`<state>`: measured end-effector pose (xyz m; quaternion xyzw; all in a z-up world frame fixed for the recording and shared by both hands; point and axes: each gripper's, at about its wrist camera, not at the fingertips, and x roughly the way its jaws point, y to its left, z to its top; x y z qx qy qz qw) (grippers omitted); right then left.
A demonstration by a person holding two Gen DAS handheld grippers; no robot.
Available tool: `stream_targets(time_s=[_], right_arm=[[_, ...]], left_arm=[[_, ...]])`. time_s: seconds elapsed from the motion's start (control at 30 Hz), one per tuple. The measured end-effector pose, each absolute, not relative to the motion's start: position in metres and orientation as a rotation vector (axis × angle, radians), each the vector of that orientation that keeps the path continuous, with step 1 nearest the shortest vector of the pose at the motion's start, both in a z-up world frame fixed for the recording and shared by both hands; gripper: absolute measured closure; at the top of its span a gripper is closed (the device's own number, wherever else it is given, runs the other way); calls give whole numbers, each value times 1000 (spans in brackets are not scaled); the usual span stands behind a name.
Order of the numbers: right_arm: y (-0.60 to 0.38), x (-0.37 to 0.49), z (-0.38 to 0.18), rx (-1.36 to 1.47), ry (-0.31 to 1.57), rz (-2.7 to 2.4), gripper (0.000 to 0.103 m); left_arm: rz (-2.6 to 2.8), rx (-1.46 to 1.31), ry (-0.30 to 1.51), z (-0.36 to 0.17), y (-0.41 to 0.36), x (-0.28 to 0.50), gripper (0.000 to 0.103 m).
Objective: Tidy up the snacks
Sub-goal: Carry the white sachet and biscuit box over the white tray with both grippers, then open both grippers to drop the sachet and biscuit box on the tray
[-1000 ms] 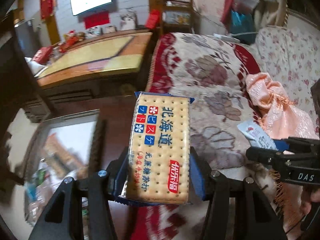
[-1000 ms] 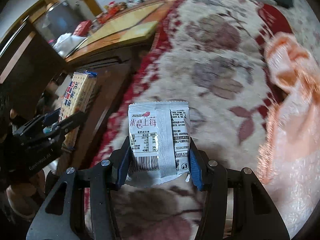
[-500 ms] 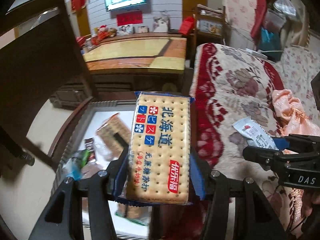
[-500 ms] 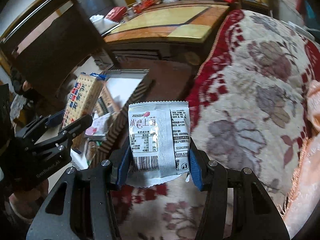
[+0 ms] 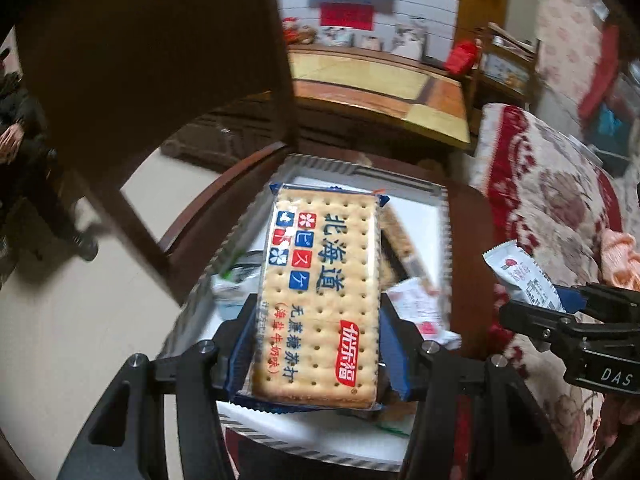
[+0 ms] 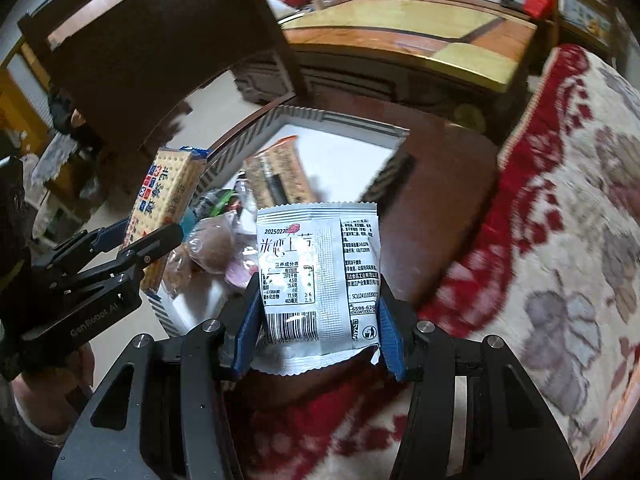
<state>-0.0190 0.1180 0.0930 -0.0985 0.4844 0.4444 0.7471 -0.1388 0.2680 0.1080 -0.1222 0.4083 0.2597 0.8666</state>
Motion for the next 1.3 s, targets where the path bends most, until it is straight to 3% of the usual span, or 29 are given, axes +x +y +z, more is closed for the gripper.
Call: stream_targets(time_s=[0.7,0.77,0.83,0.9,1.3], right_arm=[[231,-19,46,-409,1092,1019,51],[229,-18,47,-401,1088,1022,51],[224,-16,49,-382,1102,1021,50],[218,-13,53,-362,1095,1009,49],[147,-33,82,-226,1027,973,46]], left_arm=[[610,-311,924,68,303,-138,44],[619,-316,923,68,304,-137,41],[634,-312,917,70,304,-138,28],[638,-306,898,73,302,-140,21],[679,-239,788,100,274,-157,7]])
